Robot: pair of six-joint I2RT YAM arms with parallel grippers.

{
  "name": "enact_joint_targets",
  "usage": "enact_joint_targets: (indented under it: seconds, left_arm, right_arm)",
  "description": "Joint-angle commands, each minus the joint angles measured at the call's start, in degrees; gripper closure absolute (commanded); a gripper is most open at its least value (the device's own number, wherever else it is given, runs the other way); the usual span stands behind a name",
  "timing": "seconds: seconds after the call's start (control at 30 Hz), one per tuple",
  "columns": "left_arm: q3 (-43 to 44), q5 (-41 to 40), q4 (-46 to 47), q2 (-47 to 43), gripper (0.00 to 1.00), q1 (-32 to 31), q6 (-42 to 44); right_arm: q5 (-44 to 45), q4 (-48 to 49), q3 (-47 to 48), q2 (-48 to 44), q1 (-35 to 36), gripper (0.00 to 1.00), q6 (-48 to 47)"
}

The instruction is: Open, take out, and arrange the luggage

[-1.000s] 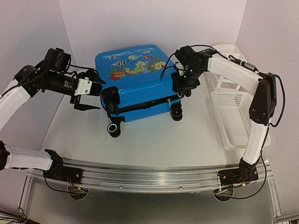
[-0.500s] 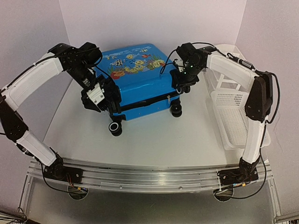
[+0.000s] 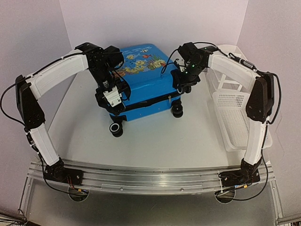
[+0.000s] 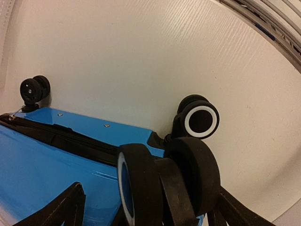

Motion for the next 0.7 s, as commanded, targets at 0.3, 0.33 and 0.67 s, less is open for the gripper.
enact_joint_targets:
  seconds: [0.3, 0.33, 0.67]
  left_arm:
    - [4.22, -5.02, -15.49, 1.53, 0.73, -0.17, 12.37]
    - [4.36, -4.75, -15.38, 1.37, 0.83, -0.17, 11.90]
    - [1.90, 0.57, 1.21, -4.37, 1.00, -0.17, 2.72]
  right_arm:
    - [1.14, 12.14, 4.38, -2.66, -0.16, 1.00, 1.76]
    - [1.22, 12.16, 4.29, -2.57, -0.18, 1.00, 1.58]
    - [2.32, 12.16, -1.68, -6.58, -0.21, 0.54, 1.87]
